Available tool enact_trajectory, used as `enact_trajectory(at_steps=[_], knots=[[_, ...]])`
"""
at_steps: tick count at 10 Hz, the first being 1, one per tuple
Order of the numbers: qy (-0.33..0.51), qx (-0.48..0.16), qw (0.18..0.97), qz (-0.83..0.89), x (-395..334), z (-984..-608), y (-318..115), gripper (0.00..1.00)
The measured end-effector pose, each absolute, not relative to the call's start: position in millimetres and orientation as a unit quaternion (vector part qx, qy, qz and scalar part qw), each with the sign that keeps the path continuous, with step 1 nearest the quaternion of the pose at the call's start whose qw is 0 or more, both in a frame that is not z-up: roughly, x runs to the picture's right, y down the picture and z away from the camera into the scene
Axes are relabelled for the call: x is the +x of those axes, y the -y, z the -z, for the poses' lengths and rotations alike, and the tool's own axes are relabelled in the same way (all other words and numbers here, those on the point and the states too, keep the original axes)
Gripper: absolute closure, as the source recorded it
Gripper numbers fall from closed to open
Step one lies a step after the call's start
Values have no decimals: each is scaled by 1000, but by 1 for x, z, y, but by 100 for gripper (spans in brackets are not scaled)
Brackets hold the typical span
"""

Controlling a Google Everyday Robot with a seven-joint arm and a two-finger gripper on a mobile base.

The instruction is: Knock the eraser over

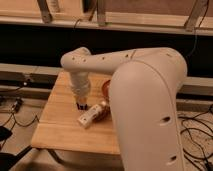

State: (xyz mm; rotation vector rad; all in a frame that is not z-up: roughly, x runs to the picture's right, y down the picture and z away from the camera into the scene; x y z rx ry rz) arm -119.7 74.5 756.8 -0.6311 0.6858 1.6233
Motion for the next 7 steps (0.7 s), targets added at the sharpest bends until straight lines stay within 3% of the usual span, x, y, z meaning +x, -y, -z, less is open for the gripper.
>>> enact_trajectory(at_steps=[7], knots=[[-296, -298, 652, -632, -166, -777, -87, 100]])
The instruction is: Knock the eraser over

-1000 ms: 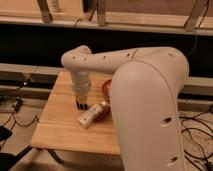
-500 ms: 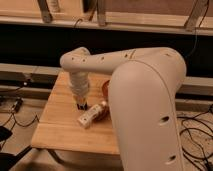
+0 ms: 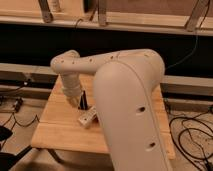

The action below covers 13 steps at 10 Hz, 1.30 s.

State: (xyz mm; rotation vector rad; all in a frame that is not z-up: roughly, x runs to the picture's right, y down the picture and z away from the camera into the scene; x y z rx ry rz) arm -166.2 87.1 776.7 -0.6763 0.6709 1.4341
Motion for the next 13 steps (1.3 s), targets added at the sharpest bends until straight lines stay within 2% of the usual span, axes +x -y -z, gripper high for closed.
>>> enact_trajectory(at_steps=[3, 7, 9, 11, 13], knots=[[-294, -302, 667, -615, -182, -799, -78, 100], [-301, -275, 642, -649, -144, -836, -45, 100], [-290, -246, 628, -679, -112, -855, -14, 100], [-253, -225, 632, -697, -111, -864, 21, 100], [-211, -199, 617, -732, -98, -855, 61, 100]])
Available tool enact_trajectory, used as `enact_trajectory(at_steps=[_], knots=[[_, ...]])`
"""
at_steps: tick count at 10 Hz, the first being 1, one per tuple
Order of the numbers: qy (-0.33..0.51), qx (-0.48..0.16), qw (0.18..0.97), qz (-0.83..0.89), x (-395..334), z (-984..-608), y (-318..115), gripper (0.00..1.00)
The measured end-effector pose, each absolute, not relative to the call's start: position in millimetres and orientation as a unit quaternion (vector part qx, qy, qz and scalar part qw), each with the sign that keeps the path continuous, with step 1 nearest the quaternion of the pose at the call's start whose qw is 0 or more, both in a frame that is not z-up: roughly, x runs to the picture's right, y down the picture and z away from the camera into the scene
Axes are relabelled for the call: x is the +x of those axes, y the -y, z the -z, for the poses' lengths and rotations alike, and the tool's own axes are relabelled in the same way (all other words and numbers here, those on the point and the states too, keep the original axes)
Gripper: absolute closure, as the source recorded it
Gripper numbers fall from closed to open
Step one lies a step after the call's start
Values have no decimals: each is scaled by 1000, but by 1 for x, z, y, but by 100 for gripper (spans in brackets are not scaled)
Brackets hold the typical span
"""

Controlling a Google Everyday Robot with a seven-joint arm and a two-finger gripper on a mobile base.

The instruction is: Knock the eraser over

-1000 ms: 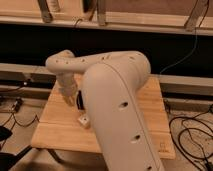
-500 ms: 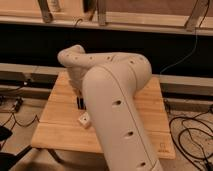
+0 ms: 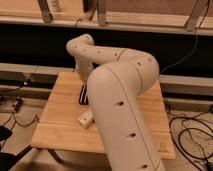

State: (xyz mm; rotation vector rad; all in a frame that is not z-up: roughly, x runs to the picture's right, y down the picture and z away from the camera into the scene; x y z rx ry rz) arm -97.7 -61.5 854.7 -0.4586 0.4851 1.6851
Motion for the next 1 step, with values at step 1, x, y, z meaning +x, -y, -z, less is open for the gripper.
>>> enact_trajectory(at_steps=[1], knots=[[-190, -190, 593, -759, -82, -843, 77, 100]])
